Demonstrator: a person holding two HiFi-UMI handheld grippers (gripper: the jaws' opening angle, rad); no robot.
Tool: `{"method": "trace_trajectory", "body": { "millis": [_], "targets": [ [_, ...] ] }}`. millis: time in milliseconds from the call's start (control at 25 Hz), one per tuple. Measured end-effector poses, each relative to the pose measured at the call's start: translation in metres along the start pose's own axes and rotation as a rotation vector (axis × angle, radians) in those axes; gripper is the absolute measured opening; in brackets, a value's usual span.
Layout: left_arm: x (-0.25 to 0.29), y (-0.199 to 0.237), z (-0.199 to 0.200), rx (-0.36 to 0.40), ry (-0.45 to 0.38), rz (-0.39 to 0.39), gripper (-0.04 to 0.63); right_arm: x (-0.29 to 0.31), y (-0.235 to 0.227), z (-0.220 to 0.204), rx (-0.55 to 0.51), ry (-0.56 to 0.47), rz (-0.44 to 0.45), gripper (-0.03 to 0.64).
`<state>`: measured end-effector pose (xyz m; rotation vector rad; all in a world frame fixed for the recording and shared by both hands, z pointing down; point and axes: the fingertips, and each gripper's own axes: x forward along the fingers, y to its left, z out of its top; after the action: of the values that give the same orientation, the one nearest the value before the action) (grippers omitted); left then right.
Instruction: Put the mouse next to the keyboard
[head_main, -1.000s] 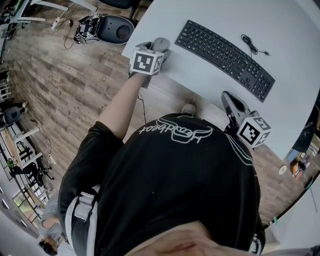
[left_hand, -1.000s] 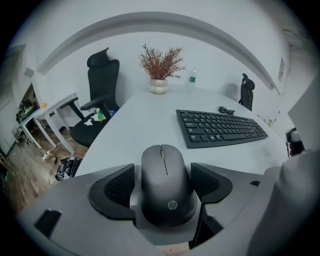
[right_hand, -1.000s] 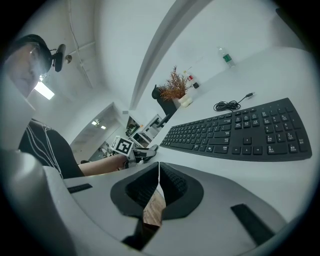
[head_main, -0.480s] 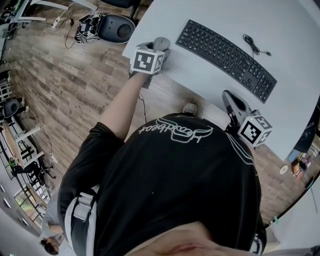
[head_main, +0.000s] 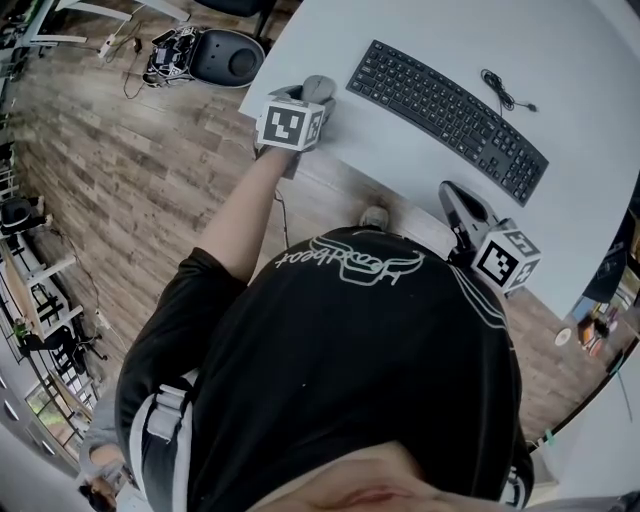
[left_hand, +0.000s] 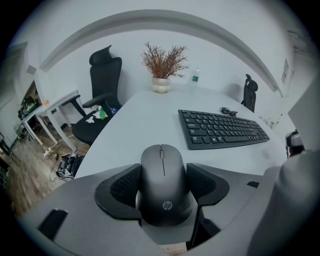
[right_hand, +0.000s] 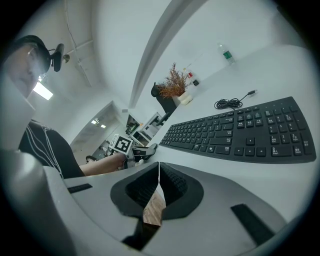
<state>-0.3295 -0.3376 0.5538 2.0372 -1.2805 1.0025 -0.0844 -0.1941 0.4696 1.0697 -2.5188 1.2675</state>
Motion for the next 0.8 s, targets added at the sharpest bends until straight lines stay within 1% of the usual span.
{"method": "trace_trajectory", "body": {
  "millis": [200, 360, 480, 600, 680, 800],
  "targets": [
    [0.001, 0.001, 0.002, -0.021, -0.008, 0.006, 0.299, -0.001, -0.004, -0.002, 0.003, 0.004, -0.003, 0.011],
    [-0.003, 0.004, 0.006, -0.043, -0.056, 0.015, 0.299, -0.003, -0.007, 0.001, 0.01, -0.013, -0.012, 0.009],
    [-0.01, 0.003, 0.017, -0.044, -0.108, 0.029, 0.299, -0.007, -0.011, 0.003, 0.015, -0.026, -0.025, 0.011],
    [-0.024, -0.005, 0.033, -0.015, -0.175, 0.035, 0.299, -0.011, -0.013, 0.005, 0.009, -0.034, -0.037, 0.009],
    [-0.038, -0.016, 0.047, -0.003, -0.232, 0.019, 0.299, -0.014, -0.016, 0.008, 0.012, -0.046, -0.044, 0.009],
    [-0.059, -0.035, 0.067, -0.021, -0.32, -0.026, 0.299, -0.019, -0.02, 0.013, 0.011, -0.06, -0.058, 0.011]
  ]
}}
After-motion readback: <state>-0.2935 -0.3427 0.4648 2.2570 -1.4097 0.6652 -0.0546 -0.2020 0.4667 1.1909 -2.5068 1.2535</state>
